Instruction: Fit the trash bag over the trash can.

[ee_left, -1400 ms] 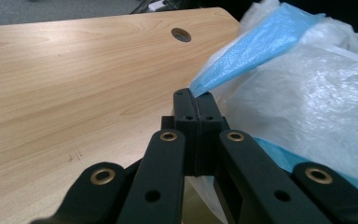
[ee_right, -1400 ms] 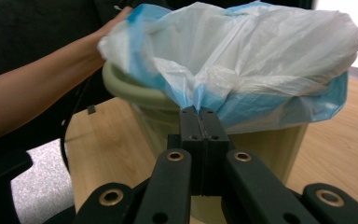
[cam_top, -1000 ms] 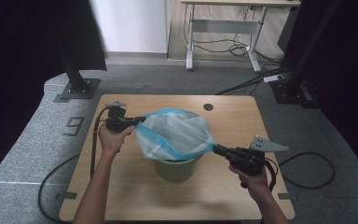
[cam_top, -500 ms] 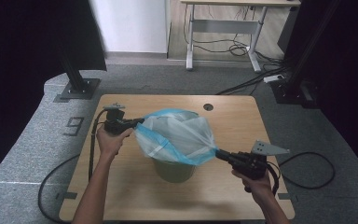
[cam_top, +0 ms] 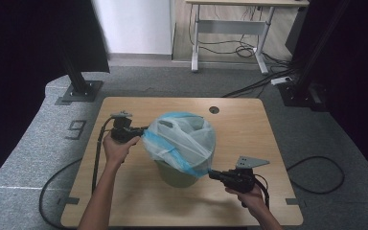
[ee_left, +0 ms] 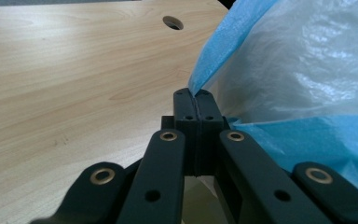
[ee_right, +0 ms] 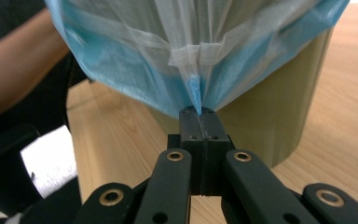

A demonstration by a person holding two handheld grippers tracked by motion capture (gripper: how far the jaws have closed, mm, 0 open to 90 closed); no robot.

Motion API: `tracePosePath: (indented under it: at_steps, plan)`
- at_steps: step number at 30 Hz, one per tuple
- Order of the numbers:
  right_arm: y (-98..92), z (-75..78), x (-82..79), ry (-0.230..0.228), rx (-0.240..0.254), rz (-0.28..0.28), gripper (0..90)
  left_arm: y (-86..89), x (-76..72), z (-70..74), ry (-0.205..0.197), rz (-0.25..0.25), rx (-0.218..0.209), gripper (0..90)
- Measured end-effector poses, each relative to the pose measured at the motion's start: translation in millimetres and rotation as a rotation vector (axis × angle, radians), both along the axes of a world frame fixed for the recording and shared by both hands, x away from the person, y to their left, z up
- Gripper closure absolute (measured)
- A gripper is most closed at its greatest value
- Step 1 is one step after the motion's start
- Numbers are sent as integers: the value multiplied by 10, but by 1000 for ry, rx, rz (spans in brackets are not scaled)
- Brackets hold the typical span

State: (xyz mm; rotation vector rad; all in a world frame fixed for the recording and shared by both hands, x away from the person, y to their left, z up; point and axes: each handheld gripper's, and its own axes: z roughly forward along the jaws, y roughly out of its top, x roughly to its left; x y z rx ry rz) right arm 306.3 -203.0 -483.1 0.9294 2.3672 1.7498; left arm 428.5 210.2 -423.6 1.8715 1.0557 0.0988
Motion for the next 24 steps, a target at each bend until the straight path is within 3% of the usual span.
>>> tracePosePath:
  at_steps: [9, 13, 15, 18, 24]
  plan:
    - [105, -269, 89, 43, -46, -6, 893, -20, 16, -105, 32, -25, -8, 900]
    - [123, -272, 73, 27, -57, -16, 892, -30, 13, -106, 37, -28, -1, 900]
    - [98, -223, 31, -8, -69, -51, 882, -42, -2, -97, 31, -23, 25, 900]
    - [29, -62, -115, -90, -56, -134, 664, -48, -21, -97, 25, -25, 43, 900]
    - [-46, 277, -416, -209, 1, -186, 490, -49, -45, -79, 18, -25, 34, 900]
